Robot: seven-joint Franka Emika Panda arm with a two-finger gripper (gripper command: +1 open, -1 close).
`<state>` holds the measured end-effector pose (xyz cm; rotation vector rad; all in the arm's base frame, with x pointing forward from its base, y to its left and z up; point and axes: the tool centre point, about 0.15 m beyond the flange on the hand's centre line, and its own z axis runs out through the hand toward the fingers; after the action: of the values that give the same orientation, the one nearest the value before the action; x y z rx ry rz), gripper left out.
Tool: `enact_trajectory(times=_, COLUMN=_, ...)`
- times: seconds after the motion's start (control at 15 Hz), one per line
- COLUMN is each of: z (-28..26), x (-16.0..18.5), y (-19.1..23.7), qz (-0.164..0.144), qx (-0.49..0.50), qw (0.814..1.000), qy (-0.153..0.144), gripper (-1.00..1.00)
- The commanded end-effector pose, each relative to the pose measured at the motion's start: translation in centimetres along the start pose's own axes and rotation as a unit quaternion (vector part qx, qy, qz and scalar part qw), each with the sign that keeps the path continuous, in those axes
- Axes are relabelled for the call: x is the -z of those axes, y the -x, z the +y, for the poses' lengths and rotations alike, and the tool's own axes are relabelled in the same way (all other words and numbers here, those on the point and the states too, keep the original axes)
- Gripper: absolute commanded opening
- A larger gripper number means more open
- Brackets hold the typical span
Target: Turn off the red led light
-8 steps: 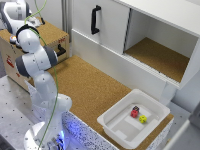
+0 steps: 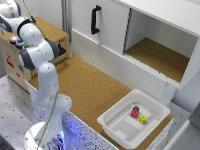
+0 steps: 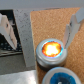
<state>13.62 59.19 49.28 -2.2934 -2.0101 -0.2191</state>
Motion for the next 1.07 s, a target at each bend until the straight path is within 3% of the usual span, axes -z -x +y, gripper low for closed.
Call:
enact_trajectory(times=0.0, z=0.5, x=1.5, y=-3.3, qz=-0.099, qx=-0.016, qw=0.995, qy=0.028, gripper=-1.00)
enact_trajectory(times=0.27, z=0.8, x=0.9, y=-2.3, qz=-0.104, qx=-0.036, qw=0.993, qy=0.031, gripper=-1.00)
enact_trajectory(times=0.6, z=1.4, x=-0.5, y=-2.9, qz=-0.099, qx=-0.039, qw=0.994, qy=0.005, gripper=-1.00)
enact_trajectory(times=1.0, z=1.9, x=-3.9, y=-4.3, qz=-0.117, qx=-0.036, qw=0.992, qy=0.014, gripper=-1.00)
